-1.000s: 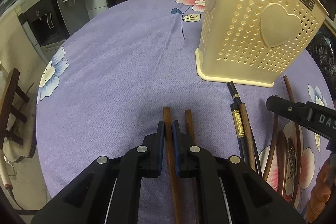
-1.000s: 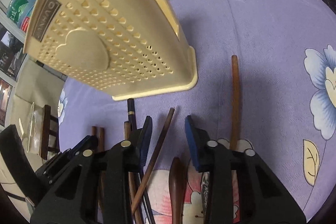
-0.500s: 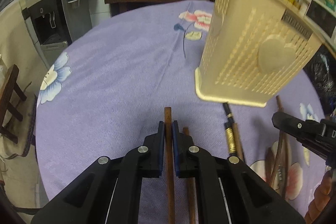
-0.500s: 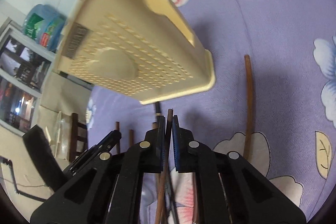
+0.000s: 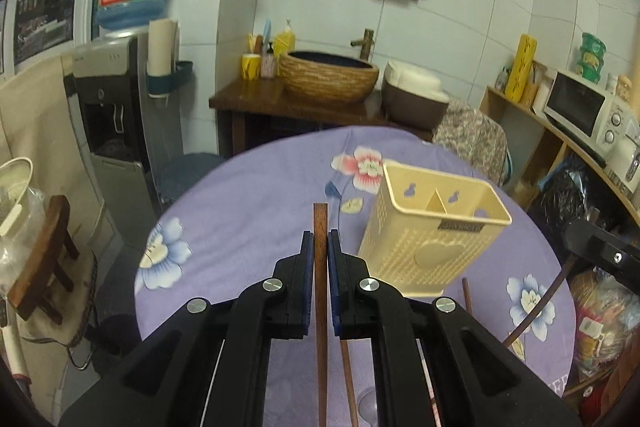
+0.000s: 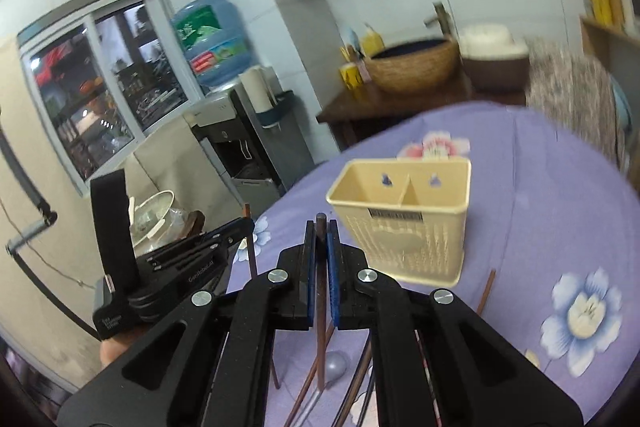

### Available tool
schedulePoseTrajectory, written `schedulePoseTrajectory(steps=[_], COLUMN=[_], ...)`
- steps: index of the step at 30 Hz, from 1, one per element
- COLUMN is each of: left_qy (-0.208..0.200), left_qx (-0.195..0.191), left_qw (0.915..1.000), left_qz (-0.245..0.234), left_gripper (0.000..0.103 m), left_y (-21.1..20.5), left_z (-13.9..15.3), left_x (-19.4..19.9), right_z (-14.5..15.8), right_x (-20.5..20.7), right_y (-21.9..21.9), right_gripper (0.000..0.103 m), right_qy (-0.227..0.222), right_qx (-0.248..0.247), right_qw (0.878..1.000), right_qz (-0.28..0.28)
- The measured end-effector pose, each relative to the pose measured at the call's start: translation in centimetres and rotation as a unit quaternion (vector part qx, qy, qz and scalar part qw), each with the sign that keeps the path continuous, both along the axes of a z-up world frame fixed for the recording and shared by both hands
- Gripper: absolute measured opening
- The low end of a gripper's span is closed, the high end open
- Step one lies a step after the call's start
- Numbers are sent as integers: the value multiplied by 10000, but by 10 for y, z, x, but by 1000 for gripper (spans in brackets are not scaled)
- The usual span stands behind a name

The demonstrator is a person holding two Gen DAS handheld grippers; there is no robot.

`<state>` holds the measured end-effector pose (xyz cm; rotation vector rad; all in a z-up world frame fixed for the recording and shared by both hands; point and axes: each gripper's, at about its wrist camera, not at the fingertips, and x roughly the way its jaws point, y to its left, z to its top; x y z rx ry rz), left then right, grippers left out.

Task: Organize utensils
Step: 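Lift both held chopsticks and carry them above the cream utensil holder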

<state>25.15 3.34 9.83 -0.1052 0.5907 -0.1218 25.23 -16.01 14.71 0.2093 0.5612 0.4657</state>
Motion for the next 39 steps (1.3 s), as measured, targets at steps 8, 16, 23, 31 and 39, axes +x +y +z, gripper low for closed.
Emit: schedulePoseTrajectory(steps=[8,16,23,31,39], left_qy=[-234,-683,-1351,-1987,-1658], left_qx=[-76,-45,-374,-746,-764], left_qw=[9996,9974,9899,9772,9832], left_qz=[98,240,208,72,28], left_gripper=[8,8,8,8,8], left_y=[13,23,23,-13,-49], left_z=[15,57,137,185,138], left_x=[-6,-3,13,44,86], right_z=[11,44,121,170,124], right_x=[-5,0,15,49,90], right_y=[7,2,-14,-28,-31], right_gripper=[6,6,6,6,6], right_qy=[-110,-340,-1075,-1599,-1221], right_qx=[-164,-203,-297,-561,-828], right_qw=[9997,9990,9934,9809,9811], right_qz=[158,186,-256,-958,-1255])
